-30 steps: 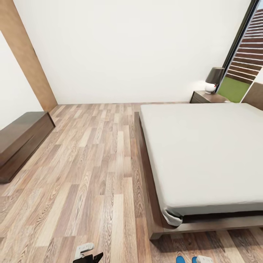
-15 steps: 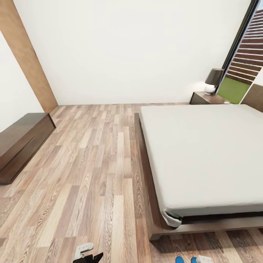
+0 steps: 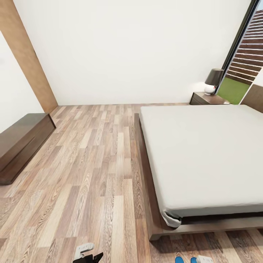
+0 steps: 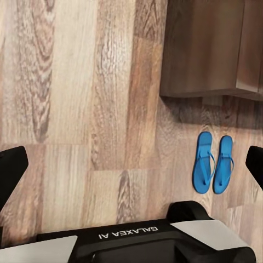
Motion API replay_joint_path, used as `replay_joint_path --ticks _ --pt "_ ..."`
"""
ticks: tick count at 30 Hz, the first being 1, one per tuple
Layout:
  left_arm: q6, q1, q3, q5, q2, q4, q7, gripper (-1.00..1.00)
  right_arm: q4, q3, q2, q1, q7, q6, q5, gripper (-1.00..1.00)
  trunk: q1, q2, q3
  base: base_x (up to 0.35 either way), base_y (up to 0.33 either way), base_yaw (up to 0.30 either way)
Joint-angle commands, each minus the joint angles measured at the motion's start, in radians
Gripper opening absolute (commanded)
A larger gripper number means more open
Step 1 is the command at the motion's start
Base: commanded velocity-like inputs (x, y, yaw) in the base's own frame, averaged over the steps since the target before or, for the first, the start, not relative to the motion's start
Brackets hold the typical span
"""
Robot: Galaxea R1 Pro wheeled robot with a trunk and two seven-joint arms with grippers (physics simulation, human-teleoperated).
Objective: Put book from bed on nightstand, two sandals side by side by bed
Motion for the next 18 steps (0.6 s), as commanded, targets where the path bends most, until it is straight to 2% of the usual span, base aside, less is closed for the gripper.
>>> replay_joint_path --ticks 1,18 --pt "0.009 0.0 0.004 0.009 0.0 0.0 -0.006 1.0 0.0 -0.001 0.0 0.0 0.004 0.004 -0.008 1.0 0.0 0.0 -0.001 0.0 0.0 0.0" --pt "0.009 0.0 0.004 0.009 0.0 0.0 -0.006 1.0 -0.001 -0.001 0.0 0.0 0.005 0.004 -0.011 1.0 0.0 0.0 0.005 0.0 0.0 0.0"
